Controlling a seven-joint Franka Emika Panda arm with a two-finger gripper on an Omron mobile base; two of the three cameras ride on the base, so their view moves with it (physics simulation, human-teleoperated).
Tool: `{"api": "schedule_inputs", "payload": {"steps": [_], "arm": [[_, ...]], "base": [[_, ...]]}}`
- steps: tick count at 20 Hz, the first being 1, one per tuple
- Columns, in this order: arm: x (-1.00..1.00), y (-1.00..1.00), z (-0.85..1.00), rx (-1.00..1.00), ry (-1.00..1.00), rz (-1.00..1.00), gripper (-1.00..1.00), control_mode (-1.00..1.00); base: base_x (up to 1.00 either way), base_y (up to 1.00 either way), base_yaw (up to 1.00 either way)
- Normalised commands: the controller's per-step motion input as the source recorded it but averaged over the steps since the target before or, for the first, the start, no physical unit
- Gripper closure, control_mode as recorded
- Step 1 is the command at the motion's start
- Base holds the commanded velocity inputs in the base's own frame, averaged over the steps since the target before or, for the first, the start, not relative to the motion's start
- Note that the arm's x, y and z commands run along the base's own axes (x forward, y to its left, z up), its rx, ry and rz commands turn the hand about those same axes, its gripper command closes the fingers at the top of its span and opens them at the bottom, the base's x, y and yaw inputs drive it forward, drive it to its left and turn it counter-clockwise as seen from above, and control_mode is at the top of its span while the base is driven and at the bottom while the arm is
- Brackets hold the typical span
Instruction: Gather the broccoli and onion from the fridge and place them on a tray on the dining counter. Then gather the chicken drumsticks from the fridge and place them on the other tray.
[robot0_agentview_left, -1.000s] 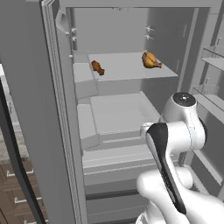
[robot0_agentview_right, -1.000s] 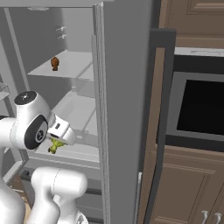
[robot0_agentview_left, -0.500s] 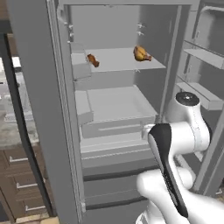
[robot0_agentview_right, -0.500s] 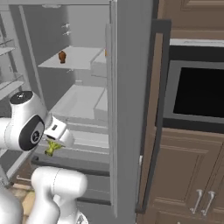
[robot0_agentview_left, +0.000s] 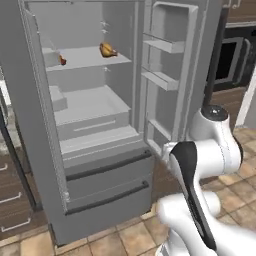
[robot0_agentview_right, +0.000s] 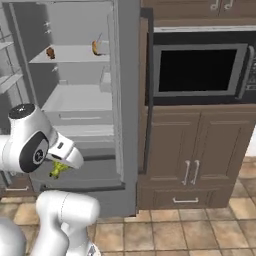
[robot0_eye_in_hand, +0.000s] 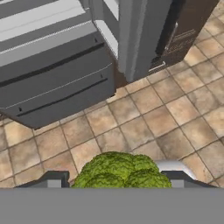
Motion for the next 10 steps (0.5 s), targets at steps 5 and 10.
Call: {"api": "schedule_inputs", "payload": {"steps": [5,10], "arm": [[0.00,0.00,0.00,0.00,0.00,0.00,1.00,1.00],[0.00,0.00,0.00,0.00,0.00,0.00,1.00,1.00]], "base": [[-0.10,-0.77,-0.66],[0.00,-0.87,-0.75]]}}
